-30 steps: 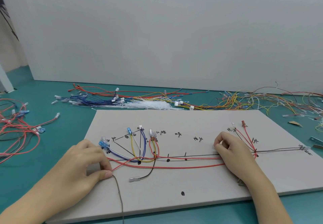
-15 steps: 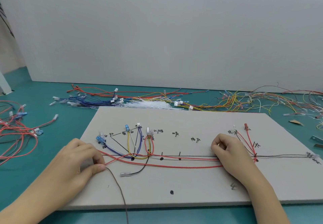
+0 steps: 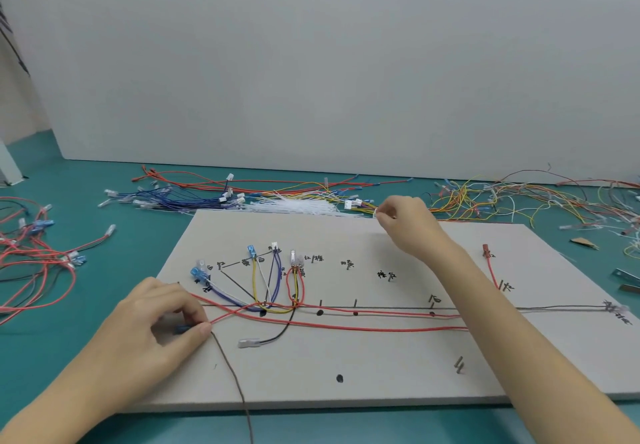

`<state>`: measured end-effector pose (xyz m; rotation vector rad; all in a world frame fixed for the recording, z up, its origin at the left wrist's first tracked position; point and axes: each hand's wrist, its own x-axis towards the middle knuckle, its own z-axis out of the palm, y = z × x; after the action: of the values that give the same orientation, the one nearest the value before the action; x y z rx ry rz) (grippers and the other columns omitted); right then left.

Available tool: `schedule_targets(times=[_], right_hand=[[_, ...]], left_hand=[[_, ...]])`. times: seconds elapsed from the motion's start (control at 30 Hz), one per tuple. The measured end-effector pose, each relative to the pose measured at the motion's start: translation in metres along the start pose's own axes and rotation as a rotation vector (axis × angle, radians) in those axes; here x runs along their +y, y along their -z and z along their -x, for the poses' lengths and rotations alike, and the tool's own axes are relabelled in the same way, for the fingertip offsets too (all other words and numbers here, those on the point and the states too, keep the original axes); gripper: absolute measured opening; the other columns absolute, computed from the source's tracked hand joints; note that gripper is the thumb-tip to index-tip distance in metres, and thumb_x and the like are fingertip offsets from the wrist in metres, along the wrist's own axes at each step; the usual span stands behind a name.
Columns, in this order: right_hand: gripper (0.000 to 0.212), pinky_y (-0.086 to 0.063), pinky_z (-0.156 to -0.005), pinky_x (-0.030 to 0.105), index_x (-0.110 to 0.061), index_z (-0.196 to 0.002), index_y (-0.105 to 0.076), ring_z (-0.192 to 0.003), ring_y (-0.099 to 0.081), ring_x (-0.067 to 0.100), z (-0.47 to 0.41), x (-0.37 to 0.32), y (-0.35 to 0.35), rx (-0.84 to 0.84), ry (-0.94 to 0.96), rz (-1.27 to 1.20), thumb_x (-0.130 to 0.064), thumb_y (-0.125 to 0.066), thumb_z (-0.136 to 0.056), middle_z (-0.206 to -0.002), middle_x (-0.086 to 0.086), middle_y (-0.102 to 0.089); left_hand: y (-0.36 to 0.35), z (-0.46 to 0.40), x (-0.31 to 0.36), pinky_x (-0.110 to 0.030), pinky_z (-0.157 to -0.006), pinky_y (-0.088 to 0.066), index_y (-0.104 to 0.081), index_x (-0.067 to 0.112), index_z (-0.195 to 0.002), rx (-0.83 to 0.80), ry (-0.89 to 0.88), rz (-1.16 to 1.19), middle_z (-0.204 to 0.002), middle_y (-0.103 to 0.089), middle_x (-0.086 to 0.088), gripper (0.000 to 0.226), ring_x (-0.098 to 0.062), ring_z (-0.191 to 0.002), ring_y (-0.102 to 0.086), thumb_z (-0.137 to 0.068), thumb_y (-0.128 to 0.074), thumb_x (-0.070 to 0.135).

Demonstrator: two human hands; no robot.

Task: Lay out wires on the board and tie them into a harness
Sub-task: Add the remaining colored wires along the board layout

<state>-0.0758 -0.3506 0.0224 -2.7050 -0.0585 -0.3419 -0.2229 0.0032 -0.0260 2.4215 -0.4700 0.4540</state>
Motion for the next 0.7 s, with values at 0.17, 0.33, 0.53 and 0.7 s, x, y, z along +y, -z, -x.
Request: schedule_targets(times=[0.17,0.33,0.53,0.7], right_hand=[[0.035,-0.042,-0.097,0.044,-0.003,-0.127,-0.052,-0.120,-0.045,0.035,-0.035,0.006,-0.031,-0.135,-0.040,0.171,-0.018,-0.033,-0.101,-0.128,0.018,-0.054],[0.040,-0.033,-0.102,0.045,-0.003,-0.134,-0.041,-0.125,-0.042,0.036,-0.046,0.016,-0.048,-0.153,-0.086,0.291,-0.021,-0.026,-0.101,-0.136,0.017,-0.047],[0.037,-0.030,-0.102,0.046,-0.004,-0.124,-0.051,-0.121,-0.038,0.035,-0.052,0.018,-0.054,-0.127,-0.125,0.317,-0.023,-0.029,-0.101,-0.126,0.017,-0.044],[0.032,-0.033,-0.099,0.043,-0.008,-0.128,-0.045,-0.122,-0.040,0.035,-0.059,0.022,-0.046,-0.084,-0.173,0.119,-0.018,-0.034,-0.100,-0.131,0.017,-0.045]], left_hand=[[0.000,0.001,0.002,-0.014,-0.071,-0.037,-0.065,0.037,-0.078,0.007,0.017,0.053,-0.077,-0.066,0.015,0.023,-0.004,-0.085,-0.051,-0.070,-0.058,0.056],[0.000,0.001,0.001,-0.009,-0.070,-0.035,-0.066,0.035,-0.079,0.010,0.029,0.080,-0.078,-0.067,0.015,0.030,-0.004,-0.086,-0.051,-0.070,-0.054,0.062],[0.000,0.002,0.001,-0.010,-0.069,-0.034,-0.065,0.036,-0.079,-0.002,0.033,0.071,-0.079,-0.067,0.015,0.028,-0.003,-0.085,-0.050,-0.069,-0.054,0.060],[0.000,0.003,-0.001,-0.008,-0.070,-0.035,-0.065,0.035,-0.080,0.001,0.039,0.057,-0.079,-0.066,0.014,0.029,-0.002,-0.086,-0.051,-0.070,-0.055,0.060]])
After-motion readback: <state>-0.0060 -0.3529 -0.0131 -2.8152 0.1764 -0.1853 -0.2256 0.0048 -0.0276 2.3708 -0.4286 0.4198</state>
